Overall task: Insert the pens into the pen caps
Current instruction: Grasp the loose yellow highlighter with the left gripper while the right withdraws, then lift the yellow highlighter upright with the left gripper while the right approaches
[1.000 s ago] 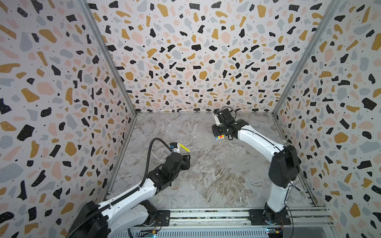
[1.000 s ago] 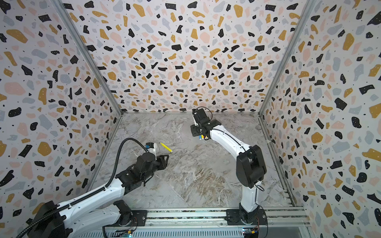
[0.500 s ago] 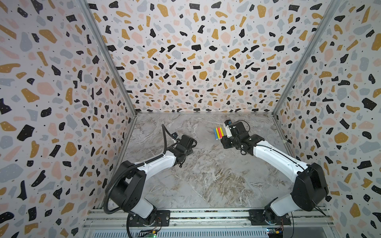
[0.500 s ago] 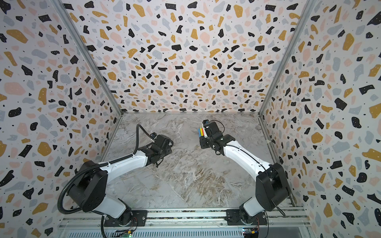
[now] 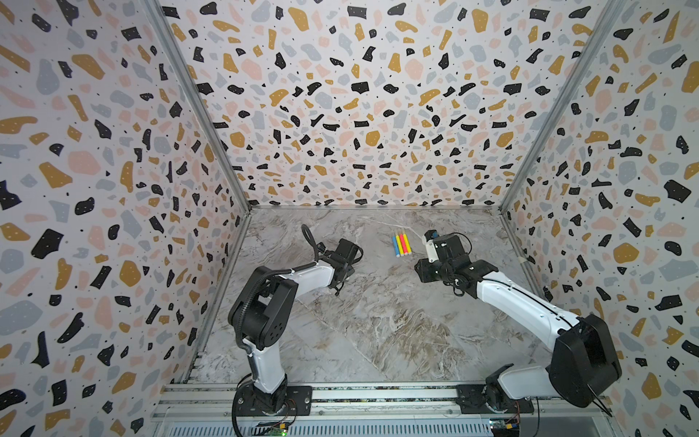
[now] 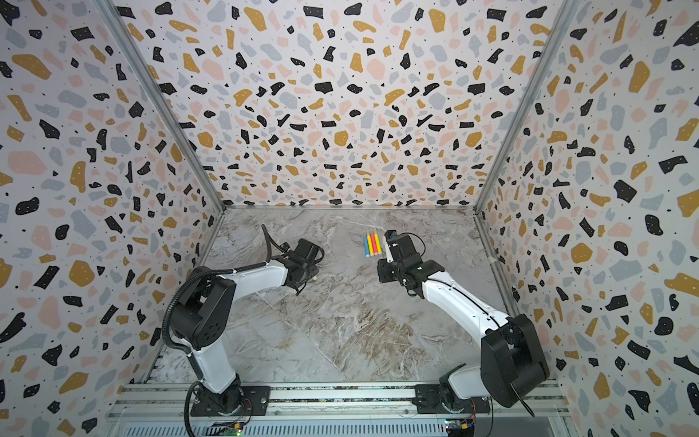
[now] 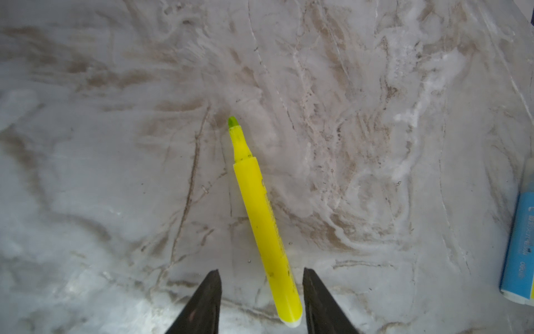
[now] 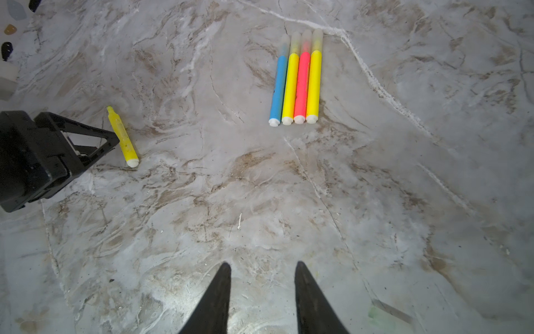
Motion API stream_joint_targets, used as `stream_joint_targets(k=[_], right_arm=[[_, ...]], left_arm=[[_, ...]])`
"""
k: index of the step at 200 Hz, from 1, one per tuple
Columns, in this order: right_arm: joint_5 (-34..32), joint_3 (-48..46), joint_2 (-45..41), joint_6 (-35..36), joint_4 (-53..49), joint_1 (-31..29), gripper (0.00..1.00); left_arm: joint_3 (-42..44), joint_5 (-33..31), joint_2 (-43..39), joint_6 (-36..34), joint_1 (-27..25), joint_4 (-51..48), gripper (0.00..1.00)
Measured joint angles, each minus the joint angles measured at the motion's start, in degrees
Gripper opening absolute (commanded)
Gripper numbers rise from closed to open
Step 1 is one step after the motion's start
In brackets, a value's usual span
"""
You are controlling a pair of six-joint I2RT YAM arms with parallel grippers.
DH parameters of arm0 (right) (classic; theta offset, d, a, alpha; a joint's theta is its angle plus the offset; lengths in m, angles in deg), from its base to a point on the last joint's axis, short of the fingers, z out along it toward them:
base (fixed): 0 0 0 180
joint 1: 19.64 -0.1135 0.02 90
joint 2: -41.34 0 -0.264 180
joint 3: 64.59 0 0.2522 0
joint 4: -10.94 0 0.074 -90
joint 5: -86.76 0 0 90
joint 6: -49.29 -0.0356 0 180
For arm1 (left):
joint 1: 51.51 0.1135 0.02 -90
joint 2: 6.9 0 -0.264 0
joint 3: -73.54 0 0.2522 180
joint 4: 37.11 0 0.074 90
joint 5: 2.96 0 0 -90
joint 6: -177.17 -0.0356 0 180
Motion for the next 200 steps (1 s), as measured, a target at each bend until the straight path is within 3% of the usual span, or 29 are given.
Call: stream_joint_targets(k=[65, 171, 200], right_arm=[[0.6, -0.4, -0.4, -0.5, 0.7, 0.0, 0.38], [0.6, -0.5, -1.7, -1.6, 0.7, 0.1, 0.38], [0.6, -0.5, -2.6, -1.6, 0.7, 0.3, 0.38]], left_arm=[[-3.6, 0.0, 4.3, 0.4, 0.0, -1.3, 0.44], [-3.9, -0.6, 5.3, 2.7, 0.0, -2.8, 0.26], [-3.2, -0.7, 5.2, 2.8, 0.0, -2.1, 0.17]])
